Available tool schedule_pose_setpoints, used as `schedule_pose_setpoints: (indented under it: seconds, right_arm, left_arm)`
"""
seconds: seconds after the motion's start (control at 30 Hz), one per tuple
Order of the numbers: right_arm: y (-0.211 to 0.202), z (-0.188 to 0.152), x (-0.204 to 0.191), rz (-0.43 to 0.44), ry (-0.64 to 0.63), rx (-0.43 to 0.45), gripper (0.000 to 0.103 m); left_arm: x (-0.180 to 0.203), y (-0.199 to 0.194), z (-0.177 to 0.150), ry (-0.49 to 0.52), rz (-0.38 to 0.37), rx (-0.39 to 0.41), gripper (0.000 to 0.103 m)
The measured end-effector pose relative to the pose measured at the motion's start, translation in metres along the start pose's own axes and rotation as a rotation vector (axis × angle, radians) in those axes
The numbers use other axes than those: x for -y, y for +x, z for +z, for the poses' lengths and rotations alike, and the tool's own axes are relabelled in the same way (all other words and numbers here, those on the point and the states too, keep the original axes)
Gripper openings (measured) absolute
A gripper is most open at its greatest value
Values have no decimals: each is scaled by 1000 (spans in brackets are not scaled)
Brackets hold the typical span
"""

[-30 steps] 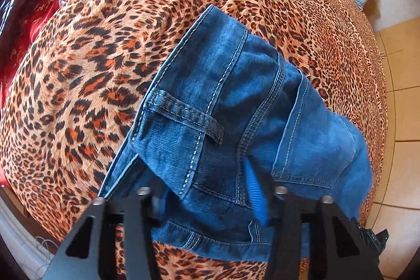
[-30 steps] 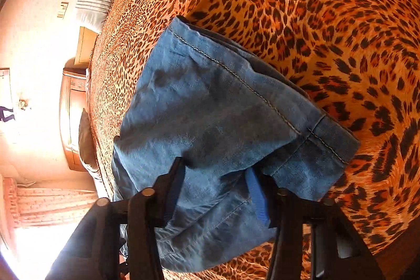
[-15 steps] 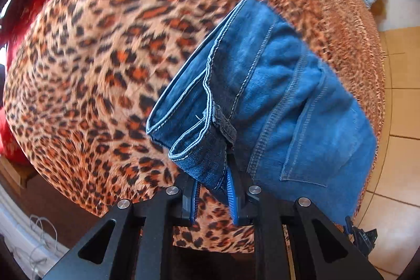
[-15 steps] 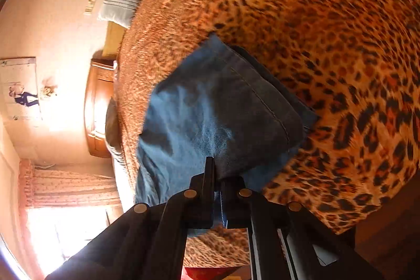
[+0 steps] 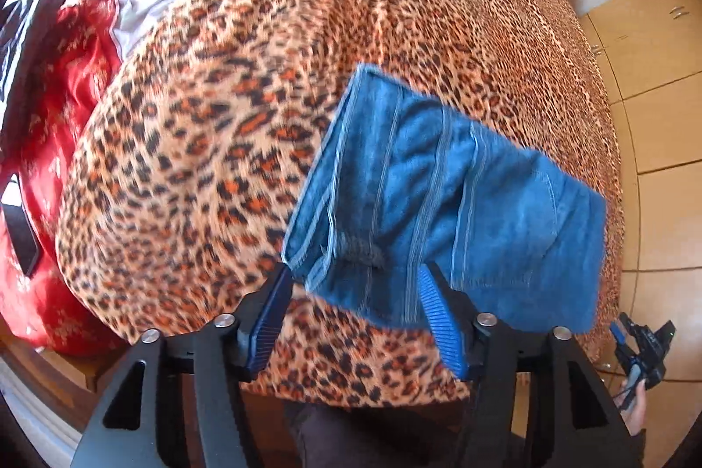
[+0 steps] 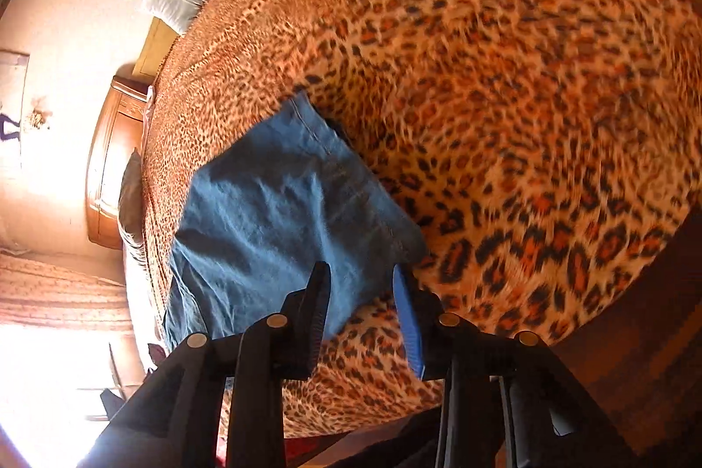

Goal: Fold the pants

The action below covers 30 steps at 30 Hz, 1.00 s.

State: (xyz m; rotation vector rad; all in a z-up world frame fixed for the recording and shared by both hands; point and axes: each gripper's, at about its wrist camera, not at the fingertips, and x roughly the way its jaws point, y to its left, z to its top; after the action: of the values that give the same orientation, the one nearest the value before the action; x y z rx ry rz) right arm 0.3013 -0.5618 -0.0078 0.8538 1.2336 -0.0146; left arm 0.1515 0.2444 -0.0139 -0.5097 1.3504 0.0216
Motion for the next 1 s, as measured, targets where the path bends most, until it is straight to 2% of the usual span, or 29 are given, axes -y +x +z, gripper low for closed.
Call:
schedule_pose_setpoints:
  seconds: [0.03, 0.07, 0.17, 0.3, 0.4, 0.57, 0.67, 0.7, 0.73, 0.77, 0.83, 0.9, 0.93, 1.0]
  right_arm:
    - [2, 12, -6, 11, -23, 10, 50]
    - [8, 24, -13, 31, -42, 15, 53]
    - [40, 57, -34, 61, -76, 11, 54]
    - [87, 85, -54, 2, -104, -21, 54]
    - [106, 98, -57, -16, -98, -36, 54]
    - [133, 109, -53, -19, -82, -93, 54]
    - [148, 112, -58, -16, -99, -120, 54]
    - [152, 112, -62, -10, -122, -130, 50]
    - [154, 110, -69, -45, -169, -134, 30]
    - [155, 109, -75, -79, -218, -138, 12]
    - [141, 109, -85, -79, -265, -92, 9]
    - [124, 114, -78, -77, -242, -29, 9]
    - [126, 116, -71, -90, -224, -40, 9]
    - [141, 115, -66, -157, -246, -70, 10]
  left_arm:
    - [-1, 2, 12, -8, 2, 14, 70]
    - [0, 6, 28, -22, -4, 20, 71]
    - [3, 30, 68, -81, -32, -30, 71]
    - [16, 65, 99, -143, -37, -88, 71]
    - [19, 82, 103, -152, -57, -121, 72]
    - [19, 106, 95, -188, -163, -210, 76]
    - [31, 114, 96, -170, -167, -214, 74]
    - [36, 113, 97, -147, -143, -201, 63]
    - [40, 114, 97, -120, -105, -190, 50]
    - [42, 117, 98, -104, -82, -196, 28]
    - [49, 101, 90, -84, -68, -165, 27]
    - [56, 95, 85, -27, 12, -133, 27]
    - [58, 98, 85, -18, 53, -133, 27]
    - [57, 104, 86, -51, 90, -142, 27]
